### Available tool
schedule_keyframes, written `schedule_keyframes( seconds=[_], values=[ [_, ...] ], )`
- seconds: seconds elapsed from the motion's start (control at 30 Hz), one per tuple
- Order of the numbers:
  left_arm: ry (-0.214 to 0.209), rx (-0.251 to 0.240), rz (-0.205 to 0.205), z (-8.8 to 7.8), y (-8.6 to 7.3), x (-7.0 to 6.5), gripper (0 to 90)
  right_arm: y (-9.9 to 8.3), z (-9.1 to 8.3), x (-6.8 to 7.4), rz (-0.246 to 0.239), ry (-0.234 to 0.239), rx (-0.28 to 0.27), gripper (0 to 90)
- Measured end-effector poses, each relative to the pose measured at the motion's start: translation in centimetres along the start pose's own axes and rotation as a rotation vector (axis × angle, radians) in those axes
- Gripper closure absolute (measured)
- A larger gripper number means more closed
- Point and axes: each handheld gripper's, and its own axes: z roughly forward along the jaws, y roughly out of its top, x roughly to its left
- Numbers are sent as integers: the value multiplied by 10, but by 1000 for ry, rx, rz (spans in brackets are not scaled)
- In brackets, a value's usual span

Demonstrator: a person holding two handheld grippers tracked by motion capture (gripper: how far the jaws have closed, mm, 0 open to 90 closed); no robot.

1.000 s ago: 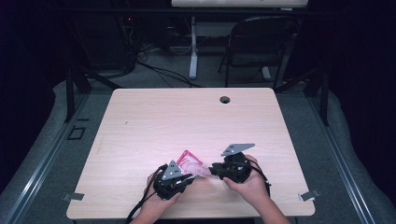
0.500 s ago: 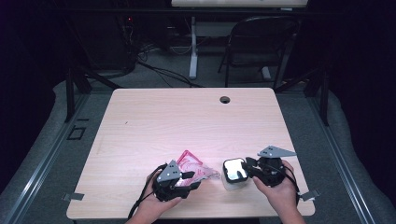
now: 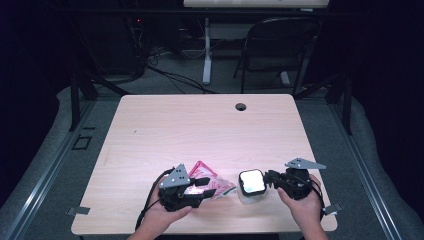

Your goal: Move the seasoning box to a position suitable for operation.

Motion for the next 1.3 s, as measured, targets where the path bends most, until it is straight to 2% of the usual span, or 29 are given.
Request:
schedule_keyframes(
  seconds=[0.1,0.13,0.23,0.33,0.47,0.53,0.6,0.8,0.97,1.3],
  values=[
    [25,-25,-34,3,6,9,634,0,0,-1,2,12,-1,813],
    [46,-10,-36,8,8,13,655,-1,0,-1,4,13,-3,814],
    [72,34,-39,25,10,21,725,0,-1,0,3,8,5,816],
    [68,68,-39,44,11,25,782,0,-3,1,-6,-8,3,830],
    [52,99,-26,63,11,21,841,-2,-3,-3,22,20,3,844],
    [54,127,-11,73,11,18,873,-3,-4,-3,23,19,-4,846],
    [48,141,-14,79,10,17,899,-4,-3,-2,24,20,-11,846],
    [21,179,1,94,10,14,900,-5,-4,-3,37,21,-21,848],
    [19,219,22,103,9,10,900,-7,-4,-5,68,39,-31,849],
    [11,242,30,110,8,9,900,-8,-3,-6,85,46,-37,849]
  ],
)
